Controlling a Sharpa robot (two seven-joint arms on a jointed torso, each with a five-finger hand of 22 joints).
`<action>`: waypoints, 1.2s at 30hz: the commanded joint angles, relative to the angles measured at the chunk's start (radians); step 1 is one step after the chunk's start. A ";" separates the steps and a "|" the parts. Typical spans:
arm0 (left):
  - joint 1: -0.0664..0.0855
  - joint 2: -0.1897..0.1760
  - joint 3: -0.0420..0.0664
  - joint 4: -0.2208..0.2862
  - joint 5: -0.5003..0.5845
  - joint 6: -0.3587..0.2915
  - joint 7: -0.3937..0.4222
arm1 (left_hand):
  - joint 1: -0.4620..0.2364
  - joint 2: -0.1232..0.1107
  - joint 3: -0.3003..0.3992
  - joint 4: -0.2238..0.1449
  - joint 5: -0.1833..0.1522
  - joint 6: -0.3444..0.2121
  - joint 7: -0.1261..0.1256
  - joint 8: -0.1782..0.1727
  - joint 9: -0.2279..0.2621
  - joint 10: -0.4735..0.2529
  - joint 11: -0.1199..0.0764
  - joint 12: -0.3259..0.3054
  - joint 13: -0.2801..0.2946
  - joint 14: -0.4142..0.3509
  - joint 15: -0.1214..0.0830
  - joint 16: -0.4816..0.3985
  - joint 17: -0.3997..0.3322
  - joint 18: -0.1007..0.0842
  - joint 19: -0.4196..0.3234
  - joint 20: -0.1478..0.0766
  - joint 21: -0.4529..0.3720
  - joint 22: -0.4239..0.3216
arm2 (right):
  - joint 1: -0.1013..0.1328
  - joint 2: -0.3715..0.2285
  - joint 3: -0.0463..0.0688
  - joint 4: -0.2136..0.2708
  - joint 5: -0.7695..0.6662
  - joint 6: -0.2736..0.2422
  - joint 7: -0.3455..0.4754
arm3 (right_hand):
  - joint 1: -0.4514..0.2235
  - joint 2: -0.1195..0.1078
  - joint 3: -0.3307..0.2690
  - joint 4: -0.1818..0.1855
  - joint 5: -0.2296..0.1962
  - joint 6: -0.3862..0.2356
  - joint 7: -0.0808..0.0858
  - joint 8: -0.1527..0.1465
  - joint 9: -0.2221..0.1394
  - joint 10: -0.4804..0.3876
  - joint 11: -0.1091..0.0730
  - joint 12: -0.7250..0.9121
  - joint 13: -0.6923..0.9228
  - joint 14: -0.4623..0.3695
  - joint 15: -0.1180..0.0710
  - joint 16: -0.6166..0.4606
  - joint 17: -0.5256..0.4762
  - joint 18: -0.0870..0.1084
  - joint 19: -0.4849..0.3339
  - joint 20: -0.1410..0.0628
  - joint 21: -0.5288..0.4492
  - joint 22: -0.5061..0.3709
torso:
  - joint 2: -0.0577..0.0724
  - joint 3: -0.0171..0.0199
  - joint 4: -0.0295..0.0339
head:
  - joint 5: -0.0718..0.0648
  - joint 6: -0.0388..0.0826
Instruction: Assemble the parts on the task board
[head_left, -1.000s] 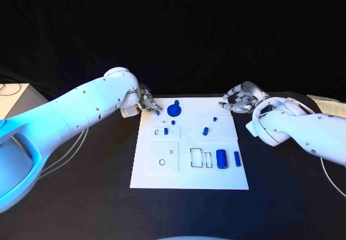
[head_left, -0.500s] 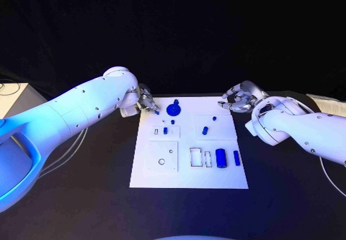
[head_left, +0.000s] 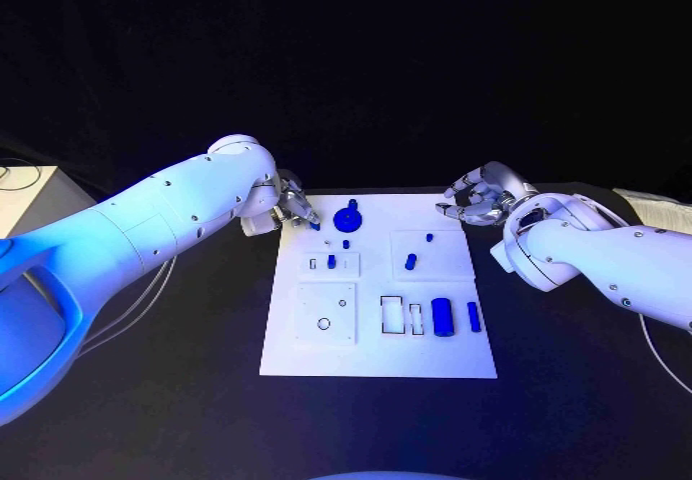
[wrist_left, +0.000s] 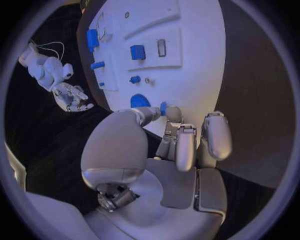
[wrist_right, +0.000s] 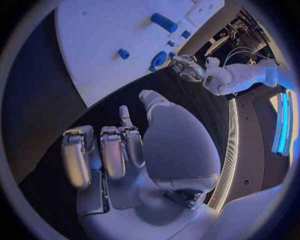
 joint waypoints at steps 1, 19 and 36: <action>-0.001 0.001 -0.001 0.002 0.025 0.011 0.001 | -0.016 -0.001 0.180 -0.171 0.007 0.004 -0.002 0.004 0.000 0.007 0.002 0.001 0.003 0.072 0.000 0.007 0.176 -0.015 0.003 -0.002 0.005 0.002 | 0.000 0.001 0.000 0.000 -0.011 0.011 0.003 | -0.007 0.001 0.008 0.000 0.007 -0.003 -0.003 0.007 -0.001 0.023 -0.003 -0.003 0.184 0.103 0.000 -0.003 0.246 -0.013 0.102 -0.002 -0.004 0.259 | 0.000 0.0001 0.0001 | 0.001 0.001; -0.001 -0.072 -0.001 0.118 0.096 -0.004 0.004 | -0.045 -0.007 0.223 -0.215 0.029 0.022 -0.008 0.018 0.006 0.036 -0.004 0.021 0.033 0.077 -0.006 0.014 0.190 -0.020 0.017 -0.003 0.021 0.023 | 0.000 -0.002 0.000 -0.003 -0.010 0.009 0.002 | -0.009 0.000 0.008 0.000 0.007 -0.002 -0.003 0.007 -0.001 0.024 -0.003 -0.002 0.185 0.103 0.000 -0.004 0.244 -0.013 0.102 -0.003 -0.004 0.259 | -0.003 -0.0005 0.0034 | 0.002 0.006; -0.004 -0.204 -0.013 0.360 0.074 -0.081 0.006 | -0.058 -0.015 0.247 -0.234 0.036 0.037 -0.012 0.027 0.006 0.053 -0.008 0.031 0.049 0.080 -0.010 0.017 0.196 -0.021 0.022 -0.005 0.027 0.031 | -0.001 -0.007 0.000 -0.005 -0.009 0.009 0.002 | -0.009 -0.001 0.008 0.000 0.007 -0.002 -0.003 0.007 -0.001 0.024 -0.003 -0.002 0.185 0.103 -0.001 -0.003 0.245 -0.013 0.102 -0.003 -0.004 0.259 | -0.011 0.0001 0.0121 | 0.004 0.002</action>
